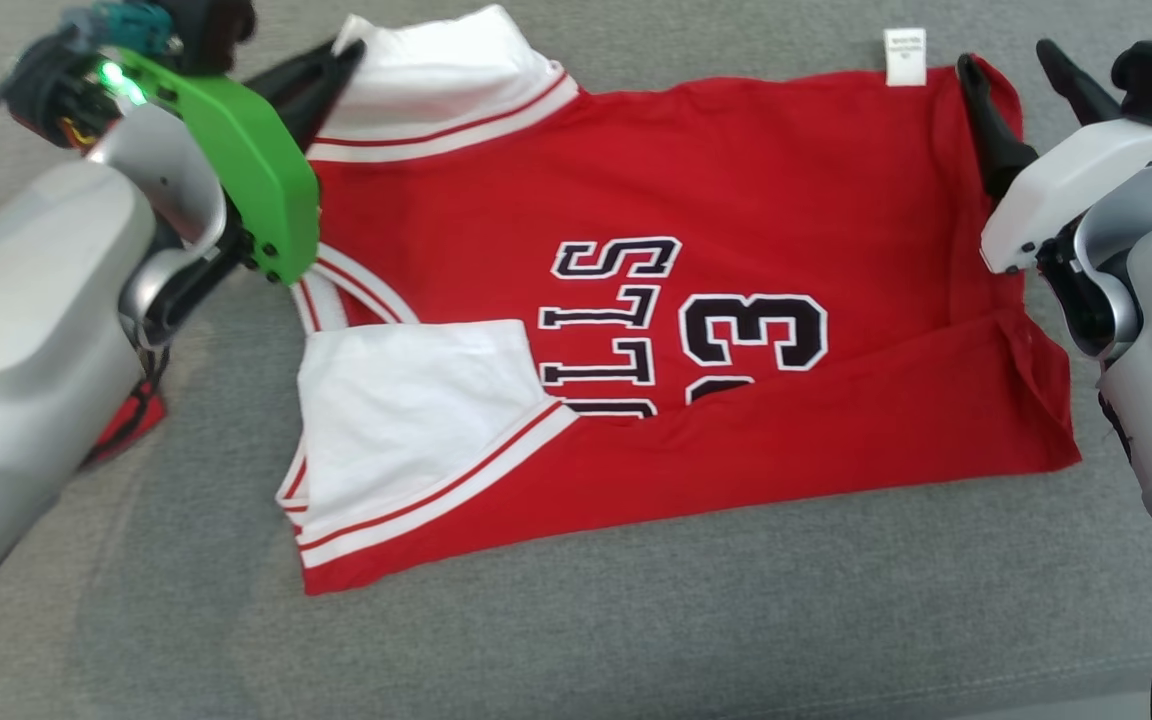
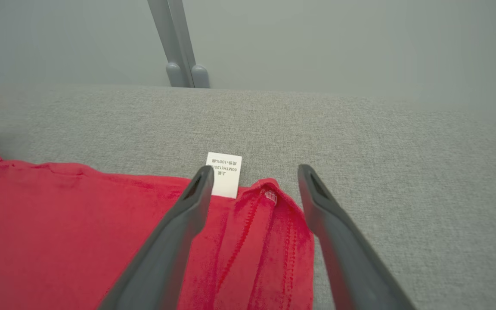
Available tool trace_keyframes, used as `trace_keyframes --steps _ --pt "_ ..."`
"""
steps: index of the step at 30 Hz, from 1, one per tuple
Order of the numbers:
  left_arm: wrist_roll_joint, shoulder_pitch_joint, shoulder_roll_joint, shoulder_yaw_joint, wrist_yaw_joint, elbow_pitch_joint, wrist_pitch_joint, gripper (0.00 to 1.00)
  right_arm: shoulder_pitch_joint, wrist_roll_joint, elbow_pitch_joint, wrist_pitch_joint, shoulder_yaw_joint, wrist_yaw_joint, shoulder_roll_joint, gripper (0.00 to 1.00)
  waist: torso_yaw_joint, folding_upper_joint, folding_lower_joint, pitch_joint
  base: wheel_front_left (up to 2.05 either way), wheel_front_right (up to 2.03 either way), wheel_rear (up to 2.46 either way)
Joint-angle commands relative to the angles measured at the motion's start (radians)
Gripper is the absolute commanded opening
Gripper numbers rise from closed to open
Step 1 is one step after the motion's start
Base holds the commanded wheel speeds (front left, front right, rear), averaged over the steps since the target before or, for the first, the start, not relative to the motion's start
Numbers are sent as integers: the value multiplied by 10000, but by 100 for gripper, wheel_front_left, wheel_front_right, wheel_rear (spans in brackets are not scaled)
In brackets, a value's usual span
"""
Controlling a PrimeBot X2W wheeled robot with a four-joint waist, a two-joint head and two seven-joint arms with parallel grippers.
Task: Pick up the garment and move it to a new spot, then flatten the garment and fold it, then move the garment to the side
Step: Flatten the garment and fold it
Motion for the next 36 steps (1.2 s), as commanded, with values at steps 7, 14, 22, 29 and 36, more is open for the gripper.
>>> trace_keyframes --steps 7,14,22,29,36 --pt "-43 416 -313 -439 26 -177 -639 0 -421 85 1061 249 439 -3 -356 100 855 0 0 -408 0 0 0" --pt "-118 230 -418 -782 26 -304 -840 0 -894 -95 2123 278 629 -3 -539 100 1000 0 0 -84 0 0 0" --pt "-208 48 -278 -1073 26 -268 -863 0 -1366 -202 3284 10 484 -3 -350 100 953 0 0 10 0 0 0" --pt "-268 -40 -266 -1226 26 -142 -906 0 -1662 27 3796 -177 494 -3 -237 100 873 0 0 39 0 0 0" --pt "-313 -192 -273 -1277 26 84 -981 0 -1946 250 4165 -158 543 -3 -280 51 843 0 0 197 0 0 0"
